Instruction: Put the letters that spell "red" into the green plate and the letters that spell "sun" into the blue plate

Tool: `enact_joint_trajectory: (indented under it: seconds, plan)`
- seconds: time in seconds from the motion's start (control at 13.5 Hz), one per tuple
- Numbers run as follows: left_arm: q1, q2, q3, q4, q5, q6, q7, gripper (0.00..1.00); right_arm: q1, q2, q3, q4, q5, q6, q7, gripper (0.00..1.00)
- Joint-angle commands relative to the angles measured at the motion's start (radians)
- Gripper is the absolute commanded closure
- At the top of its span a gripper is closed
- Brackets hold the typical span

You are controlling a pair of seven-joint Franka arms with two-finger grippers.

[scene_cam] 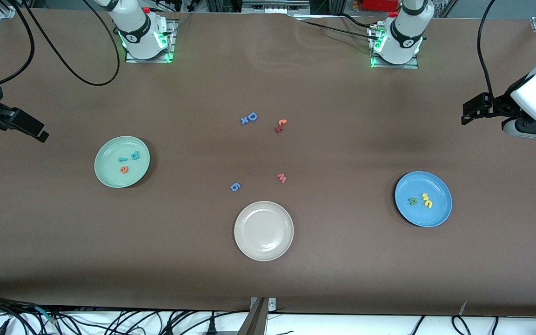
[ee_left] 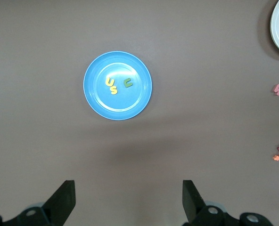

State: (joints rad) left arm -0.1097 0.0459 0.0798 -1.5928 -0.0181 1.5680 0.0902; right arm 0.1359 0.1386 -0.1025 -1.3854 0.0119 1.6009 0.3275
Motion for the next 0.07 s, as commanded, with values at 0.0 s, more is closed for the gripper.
enact_joint_trajectory:
  seconds: [0.0]
  plan:
    - [-0.005,0.002,-0.002,0.017,0.030,-0.017,0.009,0.00,0.001,-0.008,0.004,-0.004,-0.007,0.005,-0.001,0.00]
